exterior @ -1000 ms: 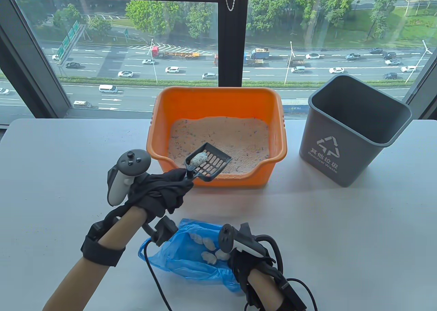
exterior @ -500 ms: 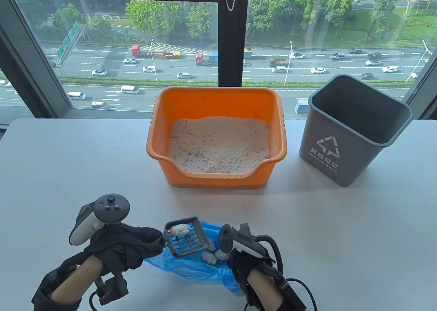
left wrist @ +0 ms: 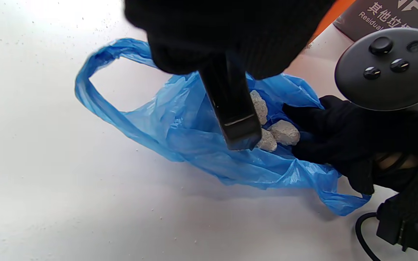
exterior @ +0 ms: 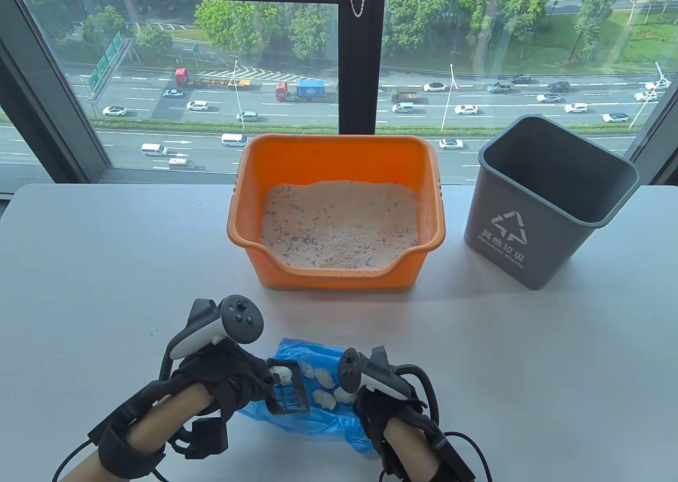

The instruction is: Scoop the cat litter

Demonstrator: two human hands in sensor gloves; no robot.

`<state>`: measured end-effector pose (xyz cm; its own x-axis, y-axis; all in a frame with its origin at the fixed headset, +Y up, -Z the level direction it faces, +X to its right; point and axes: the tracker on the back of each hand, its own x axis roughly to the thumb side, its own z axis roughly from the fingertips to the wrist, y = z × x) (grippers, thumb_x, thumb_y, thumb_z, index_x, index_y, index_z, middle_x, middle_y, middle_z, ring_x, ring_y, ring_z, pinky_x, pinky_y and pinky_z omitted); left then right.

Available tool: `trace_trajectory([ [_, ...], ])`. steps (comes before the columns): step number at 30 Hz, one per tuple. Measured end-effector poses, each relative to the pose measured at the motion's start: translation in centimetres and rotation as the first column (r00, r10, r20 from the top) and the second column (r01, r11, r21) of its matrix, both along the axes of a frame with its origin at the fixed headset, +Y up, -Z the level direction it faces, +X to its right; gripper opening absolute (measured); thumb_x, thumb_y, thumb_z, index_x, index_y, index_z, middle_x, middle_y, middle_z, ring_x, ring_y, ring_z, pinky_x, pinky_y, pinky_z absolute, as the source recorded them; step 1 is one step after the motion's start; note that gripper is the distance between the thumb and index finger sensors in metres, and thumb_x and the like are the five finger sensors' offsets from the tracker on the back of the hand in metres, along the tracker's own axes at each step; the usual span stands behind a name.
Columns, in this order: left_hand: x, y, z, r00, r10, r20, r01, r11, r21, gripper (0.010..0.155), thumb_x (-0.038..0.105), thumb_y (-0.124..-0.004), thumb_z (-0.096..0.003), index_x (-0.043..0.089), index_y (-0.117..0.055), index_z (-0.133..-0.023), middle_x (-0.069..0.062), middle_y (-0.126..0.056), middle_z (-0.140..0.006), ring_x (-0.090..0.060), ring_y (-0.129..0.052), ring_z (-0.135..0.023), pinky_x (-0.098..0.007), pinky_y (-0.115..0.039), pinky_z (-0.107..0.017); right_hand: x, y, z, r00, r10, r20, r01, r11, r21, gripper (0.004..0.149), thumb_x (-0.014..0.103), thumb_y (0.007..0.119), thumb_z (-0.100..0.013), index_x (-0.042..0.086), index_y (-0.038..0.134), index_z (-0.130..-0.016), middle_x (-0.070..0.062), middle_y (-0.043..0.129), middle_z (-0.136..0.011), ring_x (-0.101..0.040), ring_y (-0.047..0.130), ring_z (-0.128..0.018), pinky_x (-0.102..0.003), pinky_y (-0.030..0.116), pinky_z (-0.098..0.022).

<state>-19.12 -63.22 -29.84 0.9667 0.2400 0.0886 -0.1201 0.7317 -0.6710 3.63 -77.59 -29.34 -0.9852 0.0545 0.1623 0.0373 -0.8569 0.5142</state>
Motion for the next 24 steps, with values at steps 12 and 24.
trace_trajectory([
  [12, 2.4, 1.2, -0.6, 0.995, -0.103, 0.011, 0.101, 0.987, 0.127, 0.055, 0.035, -0.084, -0.0513, 0.01, -0.076, -0.1, -0.018, -0.093, -0.076, -0.008, -0.095, -0.016, -0.021, -0.082, -0.008, -0.1, 0.0, 0.1, 1.0, 0.004, 0.0, -0.004, 1.0, 0.001, 0.071, 0.031, 0.076, -0.042, 0.016, 0.037, -0.099, -0.027, 0.05, -0.088, -0.015, 0.08, -0.05, -0.039, 0.073, -0.041],
  [24, -11.1, 3.8, 2.1, 0.885, 0.38, -0.269, -0.325, 0.918, 0.227, 0.061, 0.034, -0.085, -0.0507, 0.008, -0.067, -0.104, -0.017, -0.087, -0.077, -0.012, -0.095, -0.024, -0.025, -0.083, -0.015, 0.0, -0.1, 0.0, 1.0, -0.005, 0.003, 0.005, 1.0, -0.006, 0.071, 0.031, 0.076, -0.042, 0.016, 0.037, -0.099, -0.027, 0.05, -0.088, -0.015, 0.08, -0.05, -0.039, 0.073, -0.041],
])
